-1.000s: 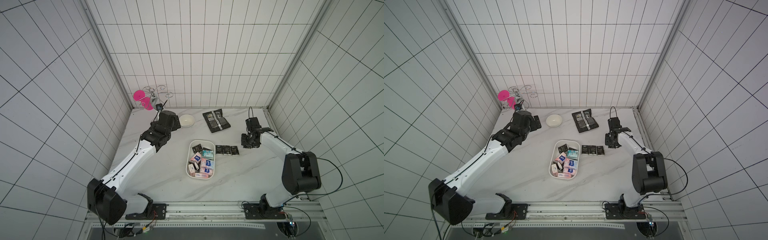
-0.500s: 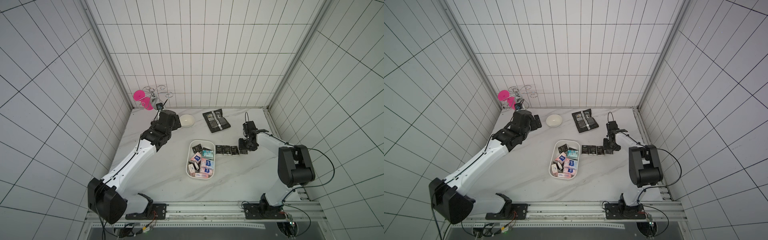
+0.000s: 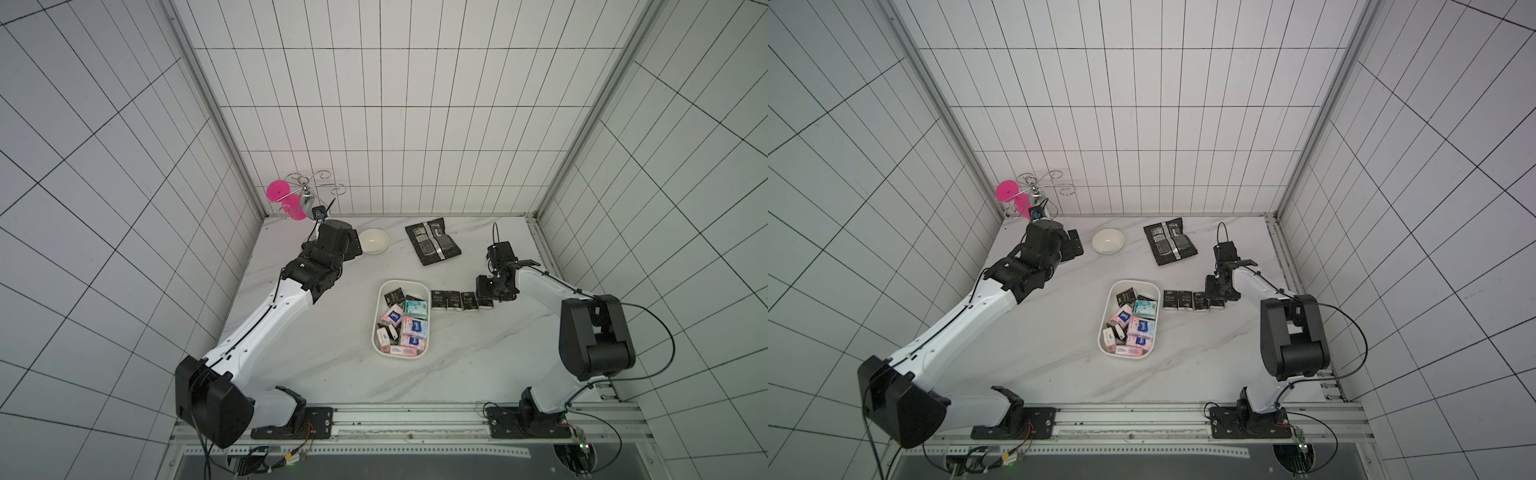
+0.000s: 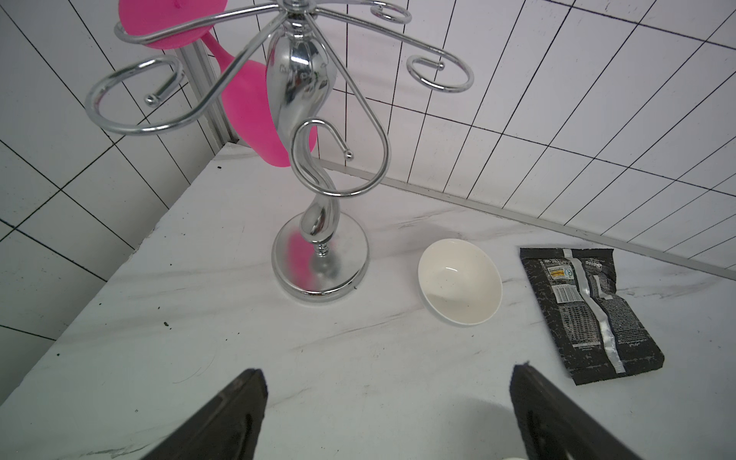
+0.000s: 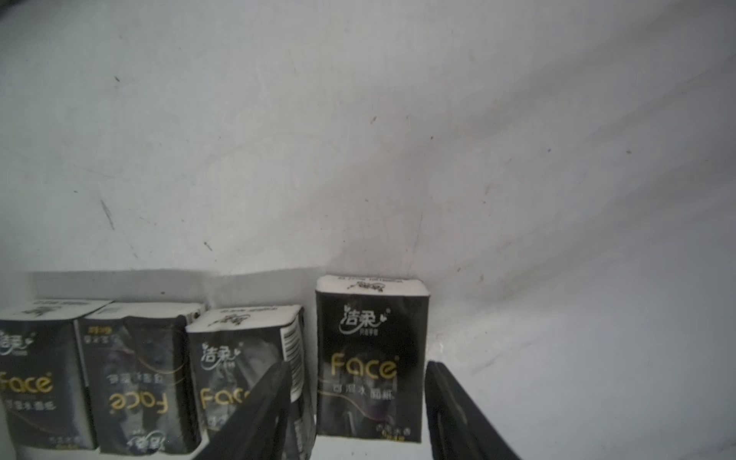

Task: Take the pocket tissues out of the storage box
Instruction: Place the pocket tissues at the center of the board.

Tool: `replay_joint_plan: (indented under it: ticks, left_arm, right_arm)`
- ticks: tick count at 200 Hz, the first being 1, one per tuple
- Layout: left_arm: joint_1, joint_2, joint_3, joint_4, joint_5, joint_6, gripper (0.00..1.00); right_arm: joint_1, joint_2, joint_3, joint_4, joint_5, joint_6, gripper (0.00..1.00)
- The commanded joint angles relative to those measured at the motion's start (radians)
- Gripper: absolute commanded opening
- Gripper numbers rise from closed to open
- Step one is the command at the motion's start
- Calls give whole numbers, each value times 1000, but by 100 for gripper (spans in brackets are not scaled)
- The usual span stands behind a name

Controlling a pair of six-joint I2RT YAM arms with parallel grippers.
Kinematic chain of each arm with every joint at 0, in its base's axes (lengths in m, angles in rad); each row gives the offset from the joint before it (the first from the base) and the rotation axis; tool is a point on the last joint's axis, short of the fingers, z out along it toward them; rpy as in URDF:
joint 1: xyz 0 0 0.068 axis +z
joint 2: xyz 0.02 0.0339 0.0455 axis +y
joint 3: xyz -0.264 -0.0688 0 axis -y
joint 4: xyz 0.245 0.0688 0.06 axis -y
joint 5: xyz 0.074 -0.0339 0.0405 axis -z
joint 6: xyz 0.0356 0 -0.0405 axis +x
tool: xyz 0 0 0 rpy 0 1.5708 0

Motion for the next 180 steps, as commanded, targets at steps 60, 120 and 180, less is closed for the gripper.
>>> replay_joint_plan:
  ticks: [60, 120, 180]
  left_arm:
    - [-10, -19, 2, 12, -14, 10, 99]
    - [-10, -16, 1, 14, -10, 7, 99]
    - [-10, -19, -4, 17, -16, 13, 99]
  right_arm:
    - [-37, -35, -61, 51, -16, 44, 60]
    - [-93, -27, -85, 85, -90, 50, 52]
    - [-94, 5, -79, 87, -94, 45, 46]
